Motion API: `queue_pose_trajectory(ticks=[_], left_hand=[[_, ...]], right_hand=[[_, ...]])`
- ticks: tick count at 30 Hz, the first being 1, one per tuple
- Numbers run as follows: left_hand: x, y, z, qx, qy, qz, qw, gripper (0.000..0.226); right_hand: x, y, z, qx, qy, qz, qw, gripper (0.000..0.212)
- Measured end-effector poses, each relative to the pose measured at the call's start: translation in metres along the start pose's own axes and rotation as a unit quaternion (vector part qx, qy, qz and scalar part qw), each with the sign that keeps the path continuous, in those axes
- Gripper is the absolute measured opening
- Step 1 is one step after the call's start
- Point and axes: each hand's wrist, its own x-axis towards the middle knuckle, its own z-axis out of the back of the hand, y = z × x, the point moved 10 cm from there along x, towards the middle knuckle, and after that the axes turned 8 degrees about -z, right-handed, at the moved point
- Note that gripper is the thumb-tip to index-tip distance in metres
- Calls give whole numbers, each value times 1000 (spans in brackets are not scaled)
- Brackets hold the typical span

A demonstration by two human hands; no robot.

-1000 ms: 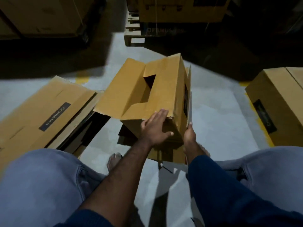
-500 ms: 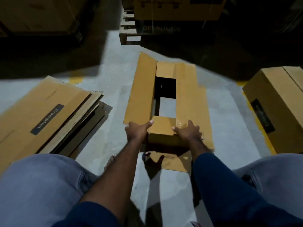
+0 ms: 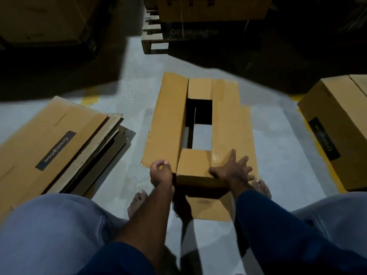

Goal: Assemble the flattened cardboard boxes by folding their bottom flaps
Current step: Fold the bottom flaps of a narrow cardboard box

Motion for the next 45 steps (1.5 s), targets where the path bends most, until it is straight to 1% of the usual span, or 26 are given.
queue_pose_trajectory(ticks=[1,2,4,6,7,9,11,13,14,15,16,19,21,23,24,26,27,29,32,34,36,38,40,42,43,45], left_hand=[[-7,3,17,29,-24,2,999,7],[-14,6,33,48,-39,6,998,12],[-33,21,59,116,-39,20,992,27],[-49,32,79,246,-32,37,968,48],[-53,34,85,322,-19,33,946,55],[-54,24,81,460,39,-21,887,50],[-46,6,70,584,84,-110,800,44],[-28,-5,61,681,108,-148,709,57],[-21,-10,54,707,124,-150,680,67],[-13,-10,44,716,155,-148,665,76],[-5,-10,30,710,192,-152,660,80],[8,-18,0,699,253,-213,633,68],[14,-23,-9,692,258,-242,629,57],[13,-18,-18,667,278,-248,645,44],[11,-11,-23,650,295,-241,658,38],[12,1,-30,630,317,-224,673,32],[14,4,-30,626,316,-224,677,33],[20,8,-28,621,305,-233,684,38],[23,7,-20,627,260,-237,694,46],[26,-1,-18,631,226,-245,701,53],[36,-13,-23,616,208,-252,717,57],[51,-28,-39,585,219,-266,734,53],[64,-39,-63,571,258,-280,727,40],[68,-42,-76,574,275,-274,721,31],[67,-43,-76,573,270,-266,726,30],[66,-45,-70,572,251,-258,737,30]], right_hand=[[-13,-4,-9,-6,17,-5,1000,126],[-28,-8,-21,-11,34,-10,999,124],[-60,-20,-46,-26,55,-28,998,123],[-86,-27,-65,-55,62,-47,995,121],[-95,-25,-69,-79,54,-37,995,119],[-106,-3,-66,-129,-4,44,991,112],[-111,27,-62,-161,-56,163,972,105],[-119,53,-58,-176,-79,258,947,90],[-123,63,-56,-172,-81,291,937,78],[-124,71,-58,-157,-68,315,933,67],[-123,80,-62,-130,-38,331,934,58],[-113,106,-71,-19,75,320,944,52],[-96,132,-70,27,88,299,950,43],[-75,155,-72,47,71,266,960,31],[-66,168,-74,54,63,254,964,33],[-49,194,-78,67,56,228,970,48],[-40,208,-77,66,42,216,973,54],[-22,238,-67,31,-1,207,978,54],[10,281,-50,-62,-48,227,971,33],[30,296,-51,-80,-43,246,965,22],[41,298,-58,-67,-47,253,964,22],[45,293,-64,-17,-60,255,965,24],[45,289,-65,43,-60,254,964,29],[45,280,-68,96,-33,257,961,41],[42,270,-71,118,-11,260,958,45],[32,241,-76,145,28,251,957,43]])
